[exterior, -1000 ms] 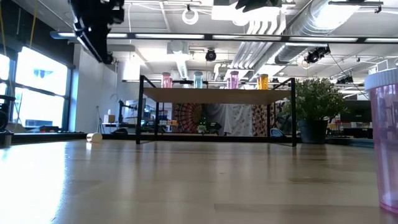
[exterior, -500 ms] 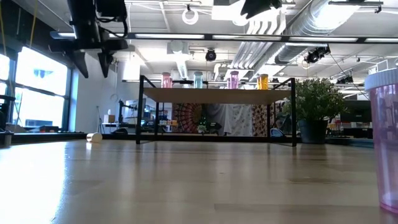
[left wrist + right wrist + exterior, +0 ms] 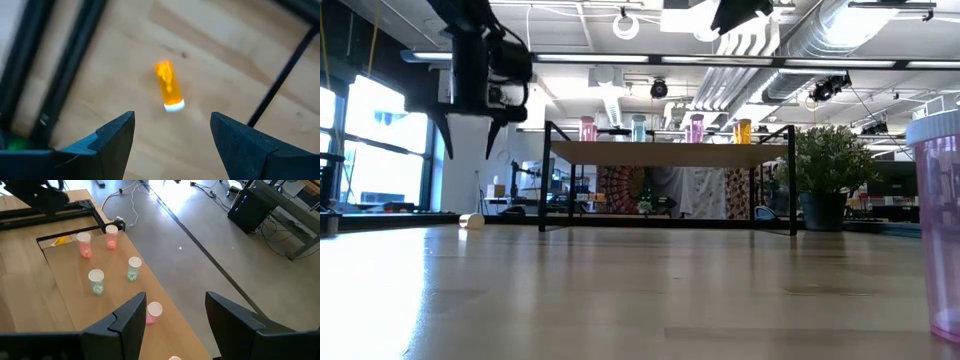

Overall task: Pick and place medicine bottles onto shelf by color
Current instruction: Put the yellow pill bottle on the shelf aligned with the other yellow pill bottles

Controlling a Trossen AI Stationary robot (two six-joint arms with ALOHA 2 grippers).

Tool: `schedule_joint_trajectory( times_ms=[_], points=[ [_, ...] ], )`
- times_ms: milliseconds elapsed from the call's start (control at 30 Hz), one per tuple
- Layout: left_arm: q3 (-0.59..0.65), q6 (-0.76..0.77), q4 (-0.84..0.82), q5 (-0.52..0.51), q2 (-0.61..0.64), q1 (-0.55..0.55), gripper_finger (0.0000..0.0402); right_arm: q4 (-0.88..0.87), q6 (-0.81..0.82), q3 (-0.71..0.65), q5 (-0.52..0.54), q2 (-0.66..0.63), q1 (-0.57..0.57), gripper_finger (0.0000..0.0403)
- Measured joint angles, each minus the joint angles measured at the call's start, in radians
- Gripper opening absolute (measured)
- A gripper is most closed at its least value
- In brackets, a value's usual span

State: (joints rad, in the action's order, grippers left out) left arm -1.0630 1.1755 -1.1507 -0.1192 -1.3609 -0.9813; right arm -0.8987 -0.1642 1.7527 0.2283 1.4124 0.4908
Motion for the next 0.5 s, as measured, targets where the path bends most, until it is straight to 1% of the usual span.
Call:
schedule_joint_trajectory(
  times_ms=[100,167,367,500],
  points=[
    [0.0,0.003,0.002,0.078,-0.061,-0.015,0.025,-0.006,-0.002,0.0,0.0,0.0,0.0,0.0195],
    [0.0,0.002,0.002,0.106,-0.098,-0.019,0.025,-0.006,-0.011,0.0,0.0,0.0,0.0,0.0195],
    [0.0,-0.054,0.003,0.093,-0.174,-0.046,0.025,-0.006,-0.024,0.0,0.0,0.0,0.0,0.0195],
    [0.0,-0.057,0.025,0.136,-0.208,-0.072,0.025,-0.004,-0.025,0.0,0.0,0.0,0.0,0.0195]
  ],
)
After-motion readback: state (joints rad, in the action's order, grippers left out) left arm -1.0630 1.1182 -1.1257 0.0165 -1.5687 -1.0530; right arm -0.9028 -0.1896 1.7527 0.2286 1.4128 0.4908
